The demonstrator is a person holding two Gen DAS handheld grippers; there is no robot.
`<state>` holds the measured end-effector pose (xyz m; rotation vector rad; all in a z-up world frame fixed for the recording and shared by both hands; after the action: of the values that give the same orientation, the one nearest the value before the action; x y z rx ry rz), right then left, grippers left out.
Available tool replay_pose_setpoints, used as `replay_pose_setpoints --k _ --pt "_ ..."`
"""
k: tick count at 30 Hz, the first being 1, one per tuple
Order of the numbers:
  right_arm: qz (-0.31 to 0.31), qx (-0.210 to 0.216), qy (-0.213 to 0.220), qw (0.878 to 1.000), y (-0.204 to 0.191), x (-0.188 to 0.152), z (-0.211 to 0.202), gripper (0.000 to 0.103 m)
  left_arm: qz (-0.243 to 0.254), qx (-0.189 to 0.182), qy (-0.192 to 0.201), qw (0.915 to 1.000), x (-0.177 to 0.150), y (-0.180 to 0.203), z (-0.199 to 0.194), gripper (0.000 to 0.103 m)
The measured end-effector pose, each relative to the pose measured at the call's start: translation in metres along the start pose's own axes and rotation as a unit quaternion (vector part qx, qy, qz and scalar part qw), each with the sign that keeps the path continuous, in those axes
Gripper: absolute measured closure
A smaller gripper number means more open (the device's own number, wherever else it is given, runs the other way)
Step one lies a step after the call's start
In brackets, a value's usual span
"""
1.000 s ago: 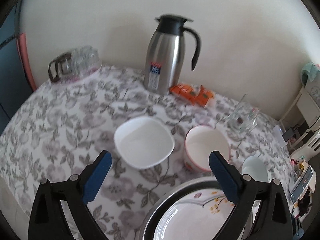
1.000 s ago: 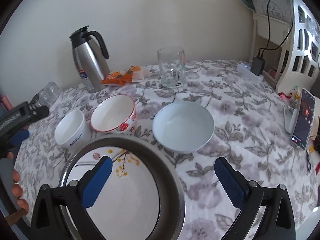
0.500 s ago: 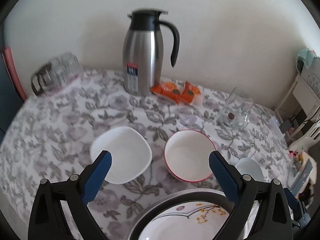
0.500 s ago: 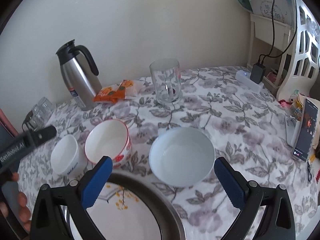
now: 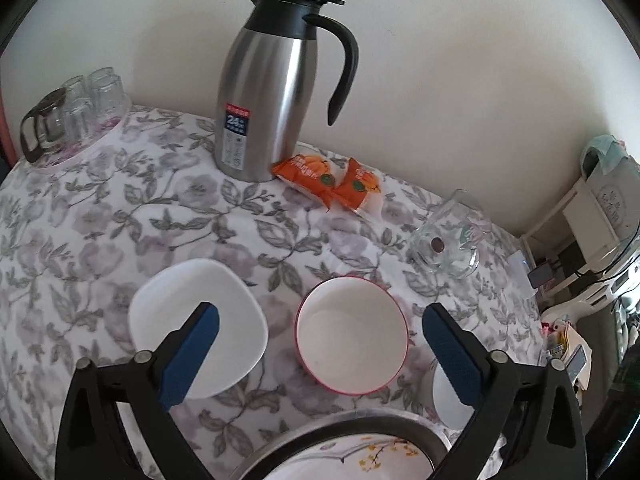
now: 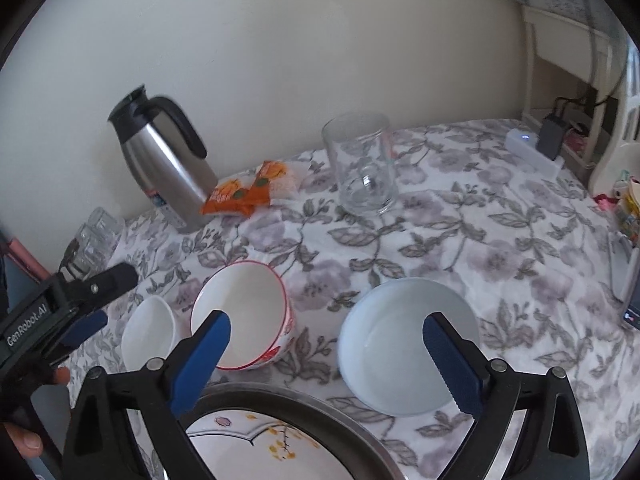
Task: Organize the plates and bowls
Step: 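Move both grippers to the rim of the red-rimmed strawberry bowl, then close both grippers on the strawberry bowl rim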
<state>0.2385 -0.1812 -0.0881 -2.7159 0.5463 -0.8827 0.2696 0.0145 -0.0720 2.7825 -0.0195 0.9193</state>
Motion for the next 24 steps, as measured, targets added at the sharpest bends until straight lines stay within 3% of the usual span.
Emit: replay_pose_setpoints --k 3,6,15,16,18,24 --pt "-0.011 0.0 -0.009 1.0 -0.007 -0.003 0.012 0.008 0.004 -0.006 0.012 0.9999 0.005 0.0 0.007 0.0" --pt "-0.008 0.008 -0.027 1.0 -0.011 -0.007 0.027 0.015 0.002 -0.027 -0.005 0.9996 0.004 0.004 0.018 0.0" --pt "-0.011 0.015 -0.069 0.997 -0.017 -0.021 0.057 0.036 -0.003 -0.036 -0.045 0.9983 -0.006 0.006 0.044 0.002" --pt "-0.009 0.016 -0.071 0.997 -0.017 -0.022 0.059 0.038 -0.004 -0.034 -0.048 0.9982 -0.007 0.005 0.047 0.004" --pt "-0.007 0.023 -0.078 0.997 -0.019 -0.024 0.063 0.041 -0.007 -0.034 -0.057 0.9978 -0.01 0.005 0.053 0.025" --pt "-0.014 0.024 -0.085 0.996 -0.024 -0.029 0.072 0.052 0.001 -0.036 -0.078 0.9963 -0.018 0.011 0.067 0.042"
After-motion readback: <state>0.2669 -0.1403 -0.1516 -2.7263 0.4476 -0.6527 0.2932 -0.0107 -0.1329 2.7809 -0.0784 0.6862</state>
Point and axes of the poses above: each gripper's, at about its wrist camera, not at the fingertips, and z roughly the way its jaws point, y to its right, x to its top, the point moved 10 cm from there along z, roughly the way its jaws point, and after that the axes turned 12 degrees about z, right-handed, at the moved point
